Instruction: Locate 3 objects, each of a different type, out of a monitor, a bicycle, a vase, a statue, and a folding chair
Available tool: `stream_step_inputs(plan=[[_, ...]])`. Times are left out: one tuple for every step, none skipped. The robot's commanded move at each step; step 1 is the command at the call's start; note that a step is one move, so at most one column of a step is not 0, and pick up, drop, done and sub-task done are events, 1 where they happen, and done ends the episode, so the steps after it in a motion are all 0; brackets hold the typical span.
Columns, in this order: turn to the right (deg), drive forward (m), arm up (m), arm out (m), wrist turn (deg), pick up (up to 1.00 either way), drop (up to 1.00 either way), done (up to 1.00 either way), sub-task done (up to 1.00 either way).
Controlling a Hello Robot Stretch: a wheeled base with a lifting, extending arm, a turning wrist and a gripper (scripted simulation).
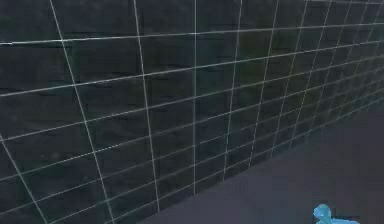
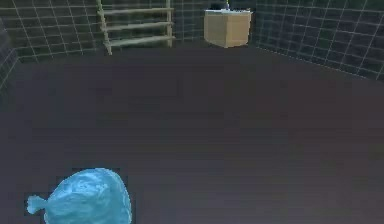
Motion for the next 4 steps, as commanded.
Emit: stream_step_inputs(plan=[[45.0, 0.0, 0.0, 0.0, 0.0, 0.0, 0.0, 0.0, 0.0], [45.0, 0.0, 0.0, 0.0, 0.0, 0.0, 0.0, 0.0, 0.0], [45.0, 0.0, 0.0, 0.0, 0.0, 0.0, 0.0, 0.0, 0.0], [18.0, 0.0, 0.0, 0.0, 0.0, 0.0, 0.0, 0.0, 0.0]])
